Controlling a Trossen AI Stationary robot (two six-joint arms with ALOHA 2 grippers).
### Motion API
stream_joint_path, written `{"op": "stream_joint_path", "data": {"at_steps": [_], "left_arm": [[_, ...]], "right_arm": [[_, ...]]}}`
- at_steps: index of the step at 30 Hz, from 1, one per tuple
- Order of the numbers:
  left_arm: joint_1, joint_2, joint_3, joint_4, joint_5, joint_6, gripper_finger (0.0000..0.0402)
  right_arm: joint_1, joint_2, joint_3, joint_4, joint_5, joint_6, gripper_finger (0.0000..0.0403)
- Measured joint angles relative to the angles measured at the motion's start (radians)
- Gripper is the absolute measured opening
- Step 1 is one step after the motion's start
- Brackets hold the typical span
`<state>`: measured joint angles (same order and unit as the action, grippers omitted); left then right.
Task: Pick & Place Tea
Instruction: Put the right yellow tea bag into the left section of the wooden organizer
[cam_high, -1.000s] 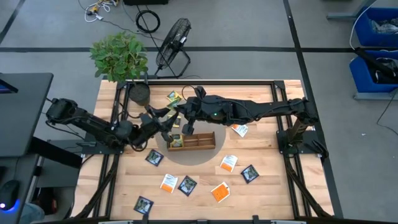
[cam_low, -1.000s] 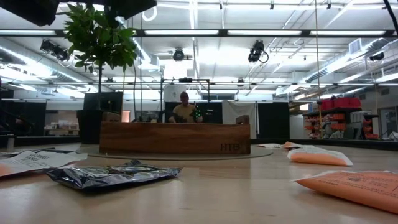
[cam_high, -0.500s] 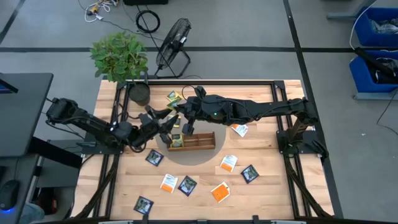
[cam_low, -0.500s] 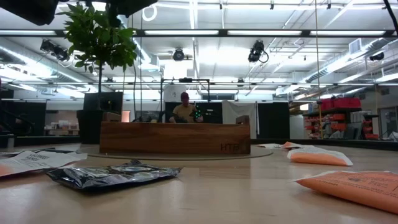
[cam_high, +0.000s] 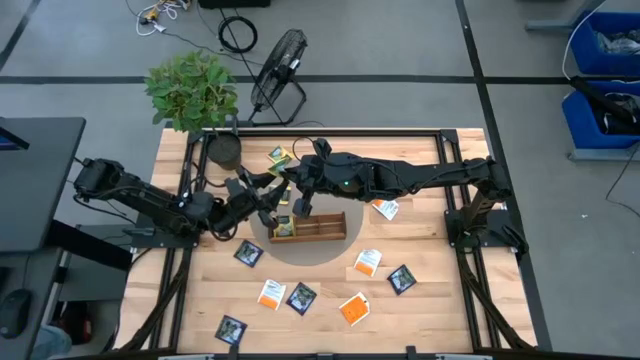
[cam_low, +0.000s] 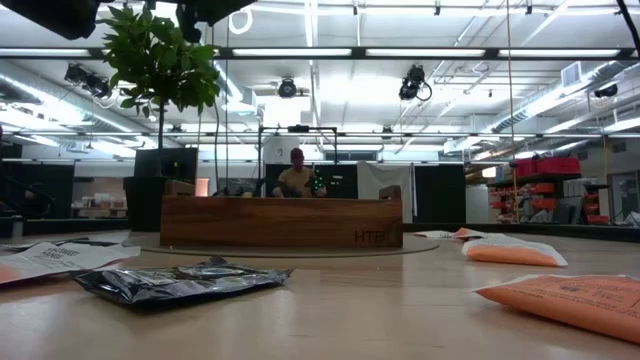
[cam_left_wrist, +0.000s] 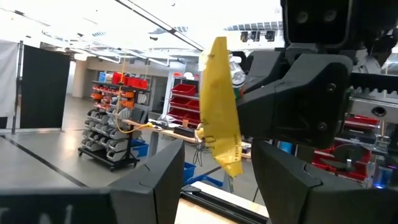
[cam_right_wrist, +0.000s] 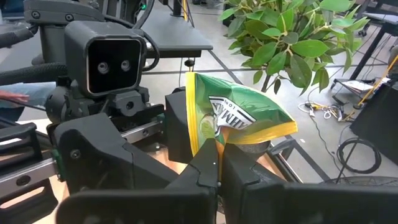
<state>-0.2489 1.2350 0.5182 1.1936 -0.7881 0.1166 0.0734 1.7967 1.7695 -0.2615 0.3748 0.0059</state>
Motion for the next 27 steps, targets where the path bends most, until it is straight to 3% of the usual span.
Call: {"op": "stream_joint_path", "data": {"at_steps": [7,19,27], "left_arm": [[0.000,0.003,0.000,-0.017,0.001,0.004,0.0151],[0.000,0.003,0.000,-0.023,0.000,0.034,0.0014],[0.000,0.003,0.001,-0.030,0.001,0.067,0.0003]], "right_arm": [[0.000,0.000,0.000,0.000,0.001,0.001,0.0002],[0.000,0.000,0.000,-0.002,0.003,0.006,0.0002],[0.000,-0.001,0.000,-0.014,0.002,0.009,0.0009]]}}
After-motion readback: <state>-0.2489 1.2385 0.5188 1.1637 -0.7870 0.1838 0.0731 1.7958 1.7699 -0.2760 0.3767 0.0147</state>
